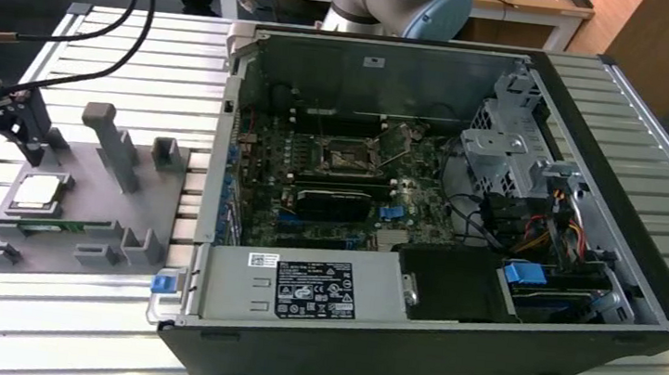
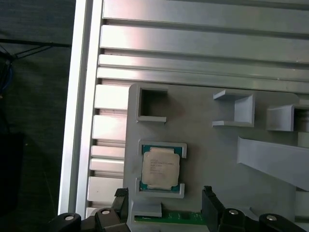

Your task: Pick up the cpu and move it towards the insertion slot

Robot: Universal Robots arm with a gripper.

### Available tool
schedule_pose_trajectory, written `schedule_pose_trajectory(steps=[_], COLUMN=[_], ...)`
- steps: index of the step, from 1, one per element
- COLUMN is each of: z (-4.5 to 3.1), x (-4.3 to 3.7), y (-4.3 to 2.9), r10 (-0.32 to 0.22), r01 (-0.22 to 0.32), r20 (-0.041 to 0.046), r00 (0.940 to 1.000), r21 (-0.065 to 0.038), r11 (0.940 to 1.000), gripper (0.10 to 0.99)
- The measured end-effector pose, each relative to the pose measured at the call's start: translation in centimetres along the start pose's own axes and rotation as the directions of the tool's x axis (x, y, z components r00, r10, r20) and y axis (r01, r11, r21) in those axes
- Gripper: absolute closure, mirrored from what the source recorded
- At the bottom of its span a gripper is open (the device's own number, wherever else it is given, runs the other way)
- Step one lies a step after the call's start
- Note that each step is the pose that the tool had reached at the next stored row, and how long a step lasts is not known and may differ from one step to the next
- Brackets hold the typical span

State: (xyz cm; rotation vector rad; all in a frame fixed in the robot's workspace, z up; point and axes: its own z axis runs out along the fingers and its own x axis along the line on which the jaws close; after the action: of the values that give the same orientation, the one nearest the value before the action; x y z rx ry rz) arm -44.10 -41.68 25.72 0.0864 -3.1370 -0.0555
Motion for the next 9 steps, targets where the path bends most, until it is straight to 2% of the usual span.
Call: schedule_pose_trajectory(steps=[9], z=[1.24], x=[0.00], y=[-0.05], r10=[0.000], r01=[0.000], r20=[0.0001], r00=[1.0000], r21=[0.000], r11=[1.0000], gripper=[0.380])
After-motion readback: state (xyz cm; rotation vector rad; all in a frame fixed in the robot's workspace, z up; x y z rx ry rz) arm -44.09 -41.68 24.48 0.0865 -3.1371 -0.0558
